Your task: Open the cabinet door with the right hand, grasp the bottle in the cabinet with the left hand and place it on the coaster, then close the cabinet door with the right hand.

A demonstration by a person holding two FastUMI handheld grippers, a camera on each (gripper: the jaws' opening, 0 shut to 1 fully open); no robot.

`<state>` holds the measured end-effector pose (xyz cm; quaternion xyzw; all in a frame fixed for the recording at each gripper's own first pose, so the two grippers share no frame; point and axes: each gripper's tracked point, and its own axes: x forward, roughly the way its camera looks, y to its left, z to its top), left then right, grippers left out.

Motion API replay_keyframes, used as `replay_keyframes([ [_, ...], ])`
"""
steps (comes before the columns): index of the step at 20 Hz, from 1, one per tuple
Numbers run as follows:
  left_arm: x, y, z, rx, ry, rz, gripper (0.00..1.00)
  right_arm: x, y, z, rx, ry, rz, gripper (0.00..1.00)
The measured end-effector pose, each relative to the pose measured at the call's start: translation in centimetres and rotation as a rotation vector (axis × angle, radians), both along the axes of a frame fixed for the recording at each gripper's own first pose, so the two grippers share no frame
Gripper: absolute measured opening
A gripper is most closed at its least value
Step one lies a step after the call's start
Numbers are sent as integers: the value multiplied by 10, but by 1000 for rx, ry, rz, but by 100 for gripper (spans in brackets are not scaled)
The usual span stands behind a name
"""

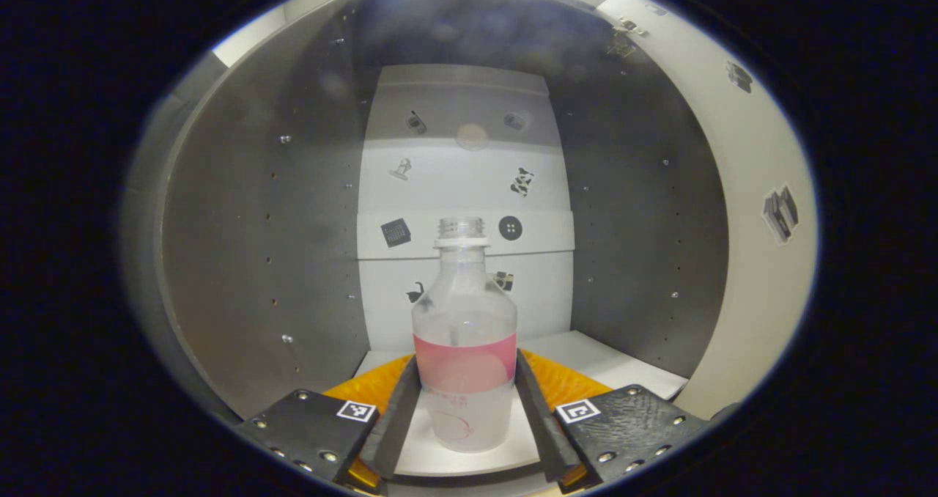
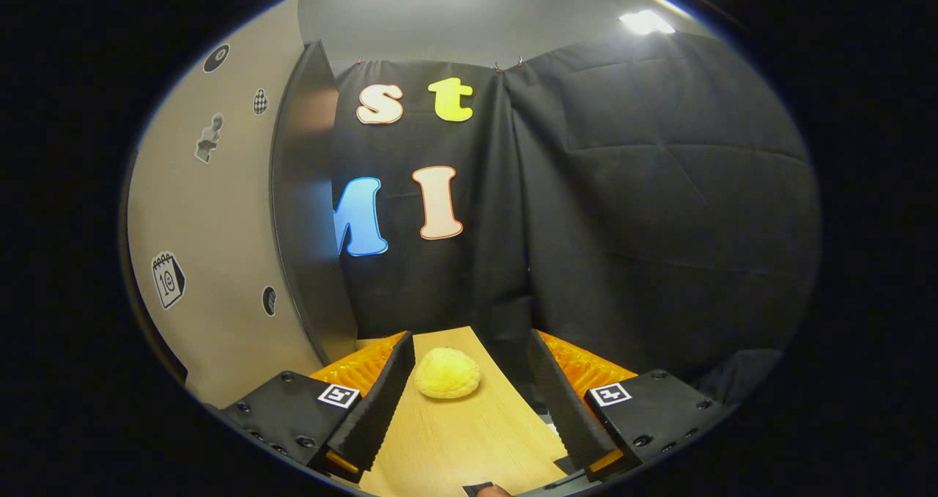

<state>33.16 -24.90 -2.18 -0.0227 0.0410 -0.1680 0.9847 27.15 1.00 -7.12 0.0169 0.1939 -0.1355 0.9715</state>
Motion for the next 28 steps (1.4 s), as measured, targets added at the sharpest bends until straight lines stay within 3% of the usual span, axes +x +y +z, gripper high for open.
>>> replay_keyframes([
  [6,-34,26,25,-57,-61,50,76,-4,2,-3,34,-12,40,98],
  [7,-42,32,29,-61,-68,57,72,-5,2,-3,38,-13,48,98],
  [13,-100,70,37,-64,-101,108,72,-9,11,-8,70,-10,123,98],
  [28,-218,162,-30,-109,-19,246,72,-19,54,-2,113,-37,281,98],
])
